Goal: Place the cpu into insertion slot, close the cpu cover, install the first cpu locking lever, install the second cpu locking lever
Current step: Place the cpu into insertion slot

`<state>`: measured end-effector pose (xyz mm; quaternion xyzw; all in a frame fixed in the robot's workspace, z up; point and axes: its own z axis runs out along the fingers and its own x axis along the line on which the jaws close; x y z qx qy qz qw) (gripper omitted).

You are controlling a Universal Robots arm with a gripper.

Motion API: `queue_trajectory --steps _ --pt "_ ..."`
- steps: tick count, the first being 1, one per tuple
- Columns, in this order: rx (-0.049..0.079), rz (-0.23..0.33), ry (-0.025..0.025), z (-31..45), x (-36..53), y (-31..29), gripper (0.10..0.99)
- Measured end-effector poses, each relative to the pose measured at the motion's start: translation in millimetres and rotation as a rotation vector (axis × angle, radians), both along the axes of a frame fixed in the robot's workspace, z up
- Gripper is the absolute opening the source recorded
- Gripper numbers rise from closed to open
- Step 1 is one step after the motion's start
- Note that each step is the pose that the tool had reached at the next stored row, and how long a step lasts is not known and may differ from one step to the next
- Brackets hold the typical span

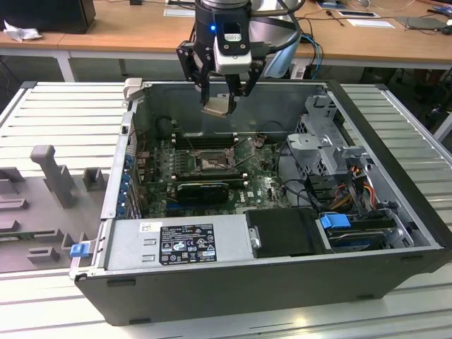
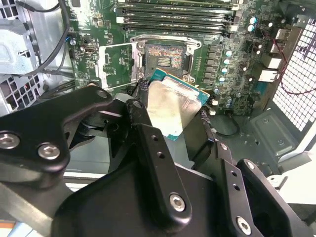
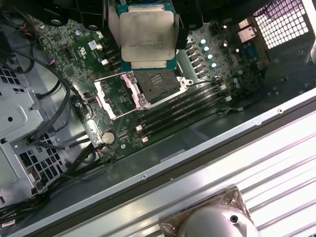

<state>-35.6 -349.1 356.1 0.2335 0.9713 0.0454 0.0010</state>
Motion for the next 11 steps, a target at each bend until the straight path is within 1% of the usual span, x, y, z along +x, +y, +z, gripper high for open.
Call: queue_trajectory --steps 6,11 --pt "0.000 -0.052 0.0000 -0.8 0.0 0.0 0.529" --pt "0.000 -0.079 0.0000 -1.3 0.0 0.0 0.529"
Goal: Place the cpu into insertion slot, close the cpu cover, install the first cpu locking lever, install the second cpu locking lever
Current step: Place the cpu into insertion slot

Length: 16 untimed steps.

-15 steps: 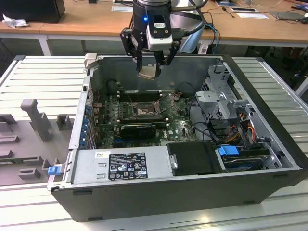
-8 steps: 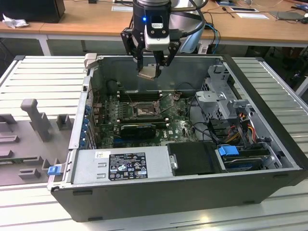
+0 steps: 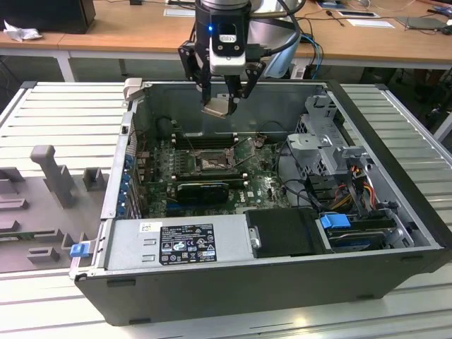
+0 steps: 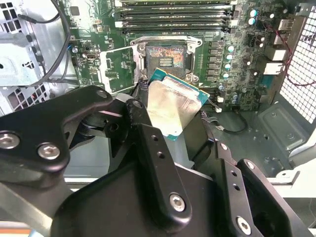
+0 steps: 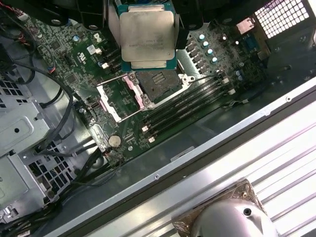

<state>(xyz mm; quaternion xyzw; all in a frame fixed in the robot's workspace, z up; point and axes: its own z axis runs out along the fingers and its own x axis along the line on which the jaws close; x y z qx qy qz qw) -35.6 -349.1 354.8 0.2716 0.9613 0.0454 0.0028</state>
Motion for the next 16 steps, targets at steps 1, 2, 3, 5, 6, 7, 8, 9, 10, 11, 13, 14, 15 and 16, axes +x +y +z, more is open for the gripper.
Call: queue_trajectory --steps 1,2,3,5,6,7,8,9,10,11,13,14,15,16 --pt "0.000 -0.005 0.0000 -0.1 0.0 0.0 0.529" --pt "0.000 -0.009 0.0000 -0.2 0.0 0.0 0.529" --pt "0.000 -0.014 0.0000 -0.3 0.0 0.0 0.529" --pt "0.000 -0.023 0.0000 -0.4 0.0 0.0 0.529" --pt "0.000 -0.029 0.0000 -0.6 0.0 0.0 0.529" --pt "0.000 -0.037 0.0001 -0.7 0.0 0.0 0.529" --pt "0.000 -0.043 0.0001 -0.7 0.0 0.0 0.529" --pt "0.000 -0.050 0.0000 -0.8 0.0 0.0 0.529" --pt "0.000 -0.053 0.0000 -0.8 0.0 0.0 0.529" --pt "0.000 -0.057 0.0000 -0.9 0.0 0.0 0.529" --pt "0.000 -0.063 0.0000 -1.0 0.0 0.0 0.529" --pt "0.000 -0.068 0.0000 -1.0 0.0 0.0 0.529" --pt "0.000 -0.071 0.0000 -1.0 0.0 0.0 0.529" --pt "0.000 -0.075 0.0000 -1.1 0.0 0.0 0.529"
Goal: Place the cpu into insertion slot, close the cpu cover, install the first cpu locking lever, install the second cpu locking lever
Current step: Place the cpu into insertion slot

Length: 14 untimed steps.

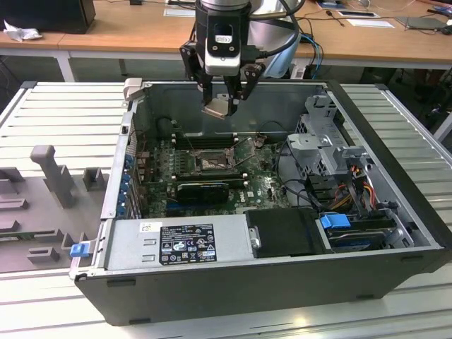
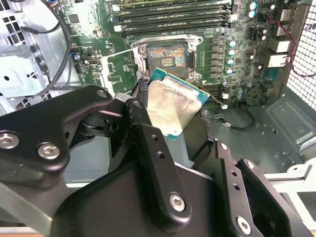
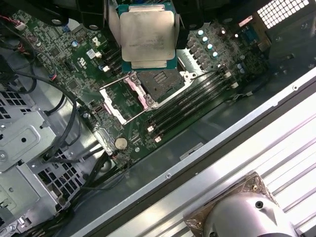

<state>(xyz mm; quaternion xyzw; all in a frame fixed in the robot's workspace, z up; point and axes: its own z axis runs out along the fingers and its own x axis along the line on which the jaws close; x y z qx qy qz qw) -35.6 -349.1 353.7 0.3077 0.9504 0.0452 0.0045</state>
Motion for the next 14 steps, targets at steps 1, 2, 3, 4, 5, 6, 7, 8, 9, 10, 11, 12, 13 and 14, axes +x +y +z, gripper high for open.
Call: queue_trajectory --steps 1,2,3,4,5,6,7,8,9,10,11,12,13,14 --pt "0.000 -0.005 0.0000 -0.1 0.0 0.0 0.529" --pt "0.000 -0.008 0.0000 -0.1 0.0 0.0 0.529" --pt "0.000 -0.012 0.0000 -0.1 0.0 0.0 0.529" --pt "0.000 -0.018 0.0000 -0.2 0.0 0.0 0.529" --pt "0.000 -0.023 0.0000 -0.3 0.0 0.0 0.529" --pt "0.000 -0.029 0.0000 -0.4 0.0 0.0 0.529" --pt "0.000 -0.039 -0.0001 -0.7 0.0 0.0 0.529" --pt "0.000 -0.050 0.0000 -1.0 0.0 0.0 0.529" --pt "0.000 -0.058 0.0000 -1.1 0.0 0.0 0.529" --pt "0.000 -0.069 -0.0001 -1.4 0.0 0.0 0.529" --pt "0.000 -0.076 0.0000 -1.6 0.0 0.0 0.529" --pt "0.000 -0.080 0.0000 -1.7 0.0 0.0 0.529" --pt "0.000 -0.106 -0.0001 -2.3 0.0 0.0 0.529" --pt "0.000 -0.135 0.0000 -3.0 0.0 0.0 0.529"
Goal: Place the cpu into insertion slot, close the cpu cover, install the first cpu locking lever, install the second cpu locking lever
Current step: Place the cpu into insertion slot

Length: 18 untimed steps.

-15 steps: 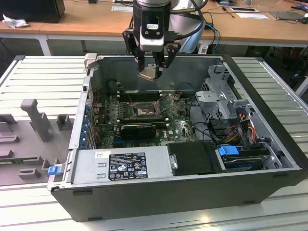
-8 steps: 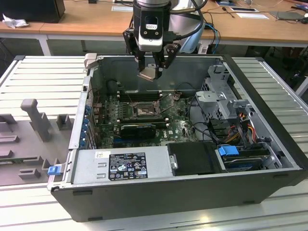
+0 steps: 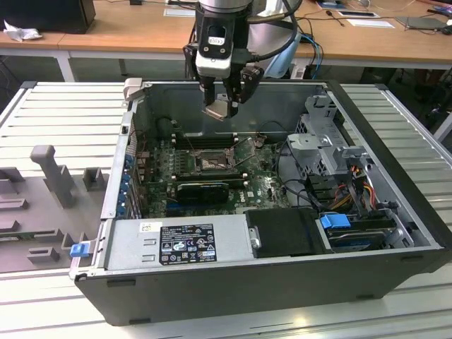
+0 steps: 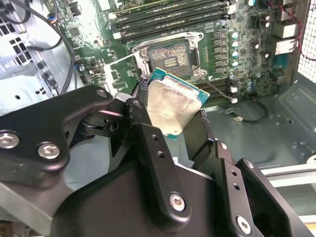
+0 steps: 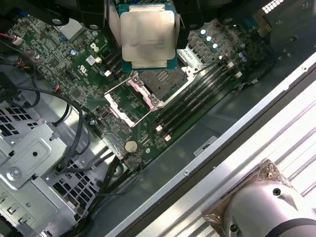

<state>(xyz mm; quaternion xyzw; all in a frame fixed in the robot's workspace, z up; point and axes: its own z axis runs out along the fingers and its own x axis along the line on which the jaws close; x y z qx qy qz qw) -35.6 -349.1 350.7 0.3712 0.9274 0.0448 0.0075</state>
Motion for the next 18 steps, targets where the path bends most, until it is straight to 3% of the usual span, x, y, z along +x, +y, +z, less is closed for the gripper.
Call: queue_trajectory --steps 9,13,18 --pt "0.000 -0.196 0.0005 -5.7 0.0 0.0 0.529" --pt "0.000 -0.284 0.0030 -13.3 0.0 0.0 0.529" --pt "-0.002 -0.420 0.0148 -27.3 0.0 0.0 0.529"
